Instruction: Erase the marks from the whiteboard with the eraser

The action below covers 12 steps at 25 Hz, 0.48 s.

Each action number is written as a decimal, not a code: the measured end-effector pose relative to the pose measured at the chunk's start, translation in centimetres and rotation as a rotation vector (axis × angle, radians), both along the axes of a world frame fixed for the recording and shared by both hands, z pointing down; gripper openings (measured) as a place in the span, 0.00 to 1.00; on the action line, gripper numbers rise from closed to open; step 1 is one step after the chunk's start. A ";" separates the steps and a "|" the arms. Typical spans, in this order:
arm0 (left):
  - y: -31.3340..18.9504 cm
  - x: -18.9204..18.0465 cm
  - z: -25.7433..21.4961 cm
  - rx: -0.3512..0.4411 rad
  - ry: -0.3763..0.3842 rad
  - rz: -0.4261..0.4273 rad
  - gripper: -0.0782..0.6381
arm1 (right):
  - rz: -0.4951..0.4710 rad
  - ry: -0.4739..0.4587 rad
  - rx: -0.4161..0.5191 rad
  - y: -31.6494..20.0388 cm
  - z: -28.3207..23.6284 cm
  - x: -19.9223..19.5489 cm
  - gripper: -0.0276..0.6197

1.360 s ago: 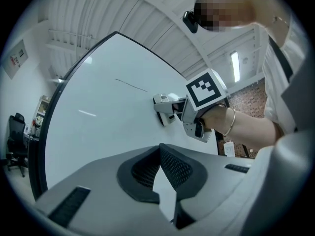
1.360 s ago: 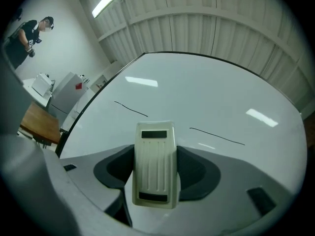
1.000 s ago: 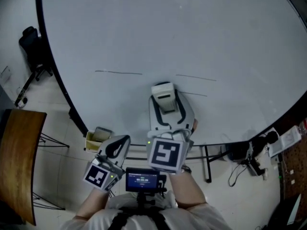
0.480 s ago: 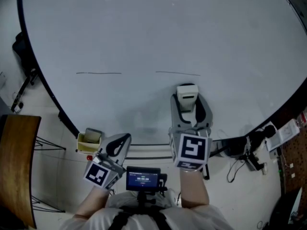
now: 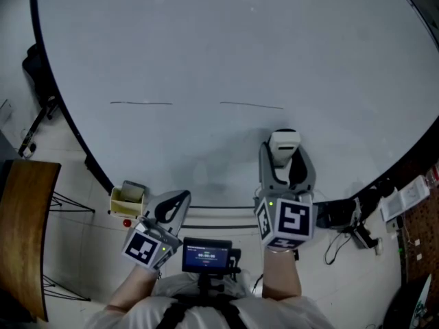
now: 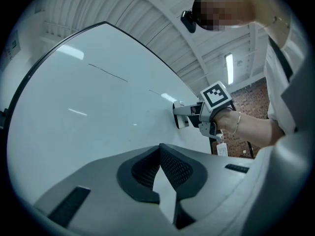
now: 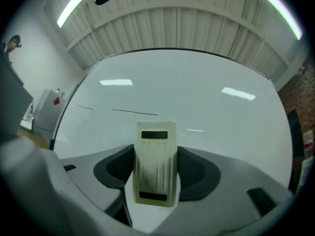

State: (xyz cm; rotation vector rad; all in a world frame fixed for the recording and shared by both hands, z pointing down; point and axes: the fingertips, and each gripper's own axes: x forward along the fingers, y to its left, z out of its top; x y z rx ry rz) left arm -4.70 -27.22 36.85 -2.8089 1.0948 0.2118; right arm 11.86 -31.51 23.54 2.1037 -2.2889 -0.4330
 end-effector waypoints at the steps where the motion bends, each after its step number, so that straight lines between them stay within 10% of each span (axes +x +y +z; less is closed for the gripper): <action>1: -0.1 -0.2 0.0 0.007 0.003 -0.005 0.12 | -0.036 0.024 0.012 0.2 -0.2 -1.8 0.44; 7: 0.1 -2.3 0.4 -0.006 0.013 -0.052 0.12 | -0.209 0.202 0.028 -0.3 0.3 -12.4 0.44; 12: 0.6 -5.5 0.6 -0.005 0.018 -0.117 0.12 | -0.213 0.143 0.027 -1.6 0.0 -15.7 0.44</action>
